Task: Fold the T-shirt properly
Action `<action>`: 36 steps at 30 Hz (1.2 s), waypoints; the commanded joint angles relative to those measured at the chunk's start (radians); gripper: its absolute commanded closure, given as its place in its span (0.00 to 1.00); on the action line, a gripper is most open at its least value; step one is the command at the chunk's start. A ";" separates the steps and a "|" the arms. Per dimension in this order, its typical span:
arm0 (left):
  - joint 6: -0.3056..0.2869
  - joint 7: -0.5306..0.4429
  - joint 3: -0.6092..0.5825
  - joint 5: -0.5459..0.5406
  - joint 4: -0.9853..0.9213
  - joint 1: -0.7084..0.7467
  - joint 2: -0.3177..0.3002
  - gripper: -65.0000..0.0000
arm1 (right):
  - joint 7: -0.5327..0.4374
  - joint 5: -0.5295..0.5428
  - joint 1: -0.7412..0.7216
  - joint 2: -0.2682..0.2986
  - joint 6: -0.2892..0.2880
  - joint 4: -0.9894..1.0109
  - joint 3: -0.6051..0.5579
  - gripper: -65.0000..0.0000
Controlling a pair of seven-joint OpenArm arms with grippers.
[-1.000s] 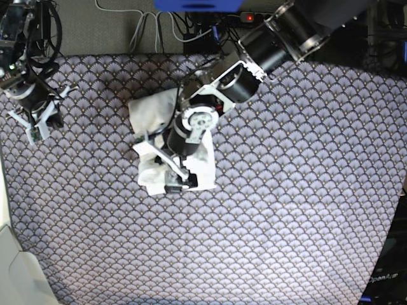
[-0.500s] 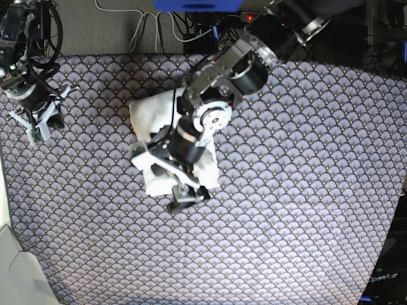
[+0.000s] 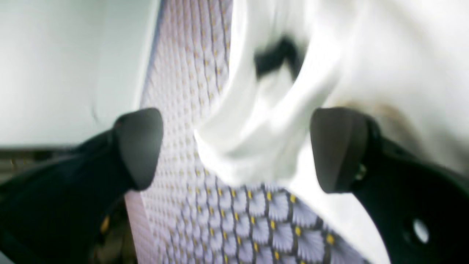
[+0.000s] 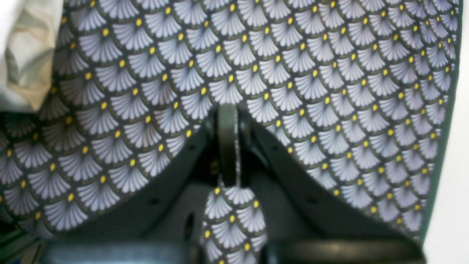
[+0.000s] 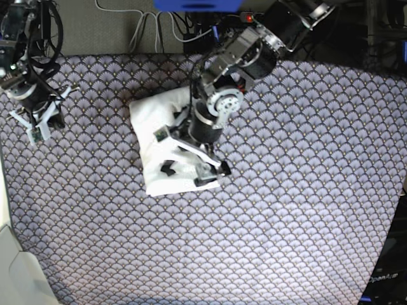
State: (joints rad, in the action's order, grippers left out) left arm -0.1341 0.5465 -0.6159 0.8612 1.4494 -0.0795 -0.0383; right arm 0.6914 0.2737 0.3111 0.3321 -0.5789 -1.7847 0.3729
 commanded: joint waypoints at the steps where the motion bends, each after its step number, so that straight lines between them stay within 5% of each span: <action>1: 0.017 -0.016 0.011 -0.003 0.001 -0.019 0.011 0.04 | -0.022 0.011 -0.005 0.012 -0.002 -0.014 0.007 1.00; 10: 0.018 -0.015 0.121 -0.234 -0.003 -0.098 0.021 0.04 | -0.017 0.011 0.000 0.012 -0.002 -0.014 0.007 1.00; 25: 0.018 -0.018 0.232 -0.245 -0.114 -0.139 0.027 0.04 | -0.020 0.011 0.027 0.012 -0.002 -0.017 0.007 1.00; 30: 0.018 -0.018 0.325 -0.260 0.040 -0.095 0.048 0.04 | -0.020 0.011 0.036 0.012 -0.002 -0.019 0.010 1.00; 36: 0.018 -0.007 0.488 -0.425 0.256 -0.050 0.073 0.04 | -0.025 0.012 0.044 0.012 -0.003 -0.020 0.007 1.00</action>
State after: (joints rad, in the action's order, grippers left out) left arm -0.1234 0.5579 -0.1284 0.4316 1.6882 -0.1215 0.0315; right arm 0.6899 0.2741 0.3576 0.3298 -0.5789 -1.7866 0.3733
